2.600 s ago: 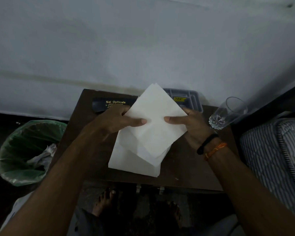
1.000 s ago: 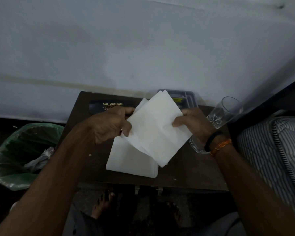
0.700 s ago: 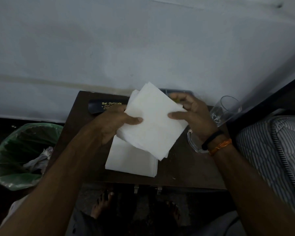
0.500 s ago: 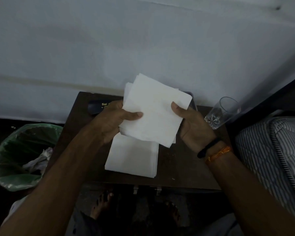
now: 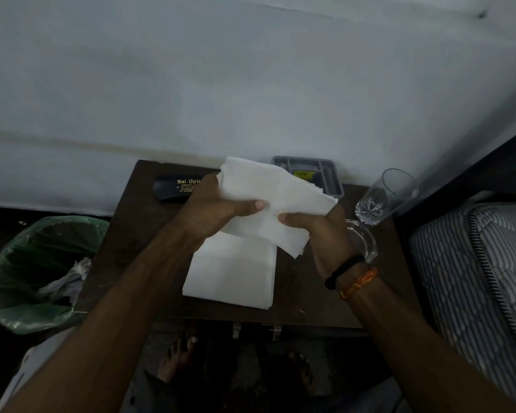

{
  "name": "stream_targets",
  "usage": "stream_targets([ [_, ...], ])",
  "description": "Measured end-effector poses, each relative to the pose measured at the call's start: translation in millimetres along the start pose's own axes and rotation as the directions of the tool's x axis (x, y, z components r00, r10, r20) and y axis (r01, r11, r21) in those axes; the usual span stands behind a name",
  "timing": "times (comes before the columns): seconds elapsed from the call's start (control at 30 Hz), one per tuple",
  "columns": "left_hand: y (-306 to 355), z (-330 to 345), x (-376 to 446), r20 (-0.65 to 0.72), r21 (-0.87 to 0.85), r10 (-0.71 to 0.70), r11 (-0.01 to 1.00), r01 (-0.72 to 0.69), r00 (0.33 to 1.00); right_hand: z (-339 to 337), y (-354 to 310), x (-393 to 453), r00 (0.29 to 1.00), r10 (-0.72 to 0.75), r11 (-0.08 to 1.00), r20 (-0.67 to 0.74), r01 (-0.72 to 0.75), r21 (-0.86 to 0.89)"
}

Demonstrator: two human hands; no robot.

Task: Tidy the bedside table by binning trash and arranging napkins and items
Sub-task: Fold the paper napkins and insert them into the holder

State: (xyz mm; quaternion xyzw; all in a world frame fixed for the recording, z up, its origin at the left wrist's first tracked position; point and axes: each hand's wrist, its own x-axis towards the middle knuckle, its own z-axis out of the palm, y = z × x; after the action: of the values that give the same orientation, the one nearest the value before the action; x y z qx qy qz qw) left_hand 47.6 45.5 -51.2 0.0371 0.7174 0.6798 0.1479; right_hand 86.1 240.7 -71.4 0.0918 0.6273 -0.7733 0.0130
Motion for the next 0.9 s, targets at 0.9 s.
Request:
stream_targets([
  [0.9, -30, -15, 6, 0.061, 0.401, -0.19, 0.904, 0.15, 0.98, -18, 33, 14, 0.996, 0.077, 0.939, 0.036, -0.06, -0.338],
])
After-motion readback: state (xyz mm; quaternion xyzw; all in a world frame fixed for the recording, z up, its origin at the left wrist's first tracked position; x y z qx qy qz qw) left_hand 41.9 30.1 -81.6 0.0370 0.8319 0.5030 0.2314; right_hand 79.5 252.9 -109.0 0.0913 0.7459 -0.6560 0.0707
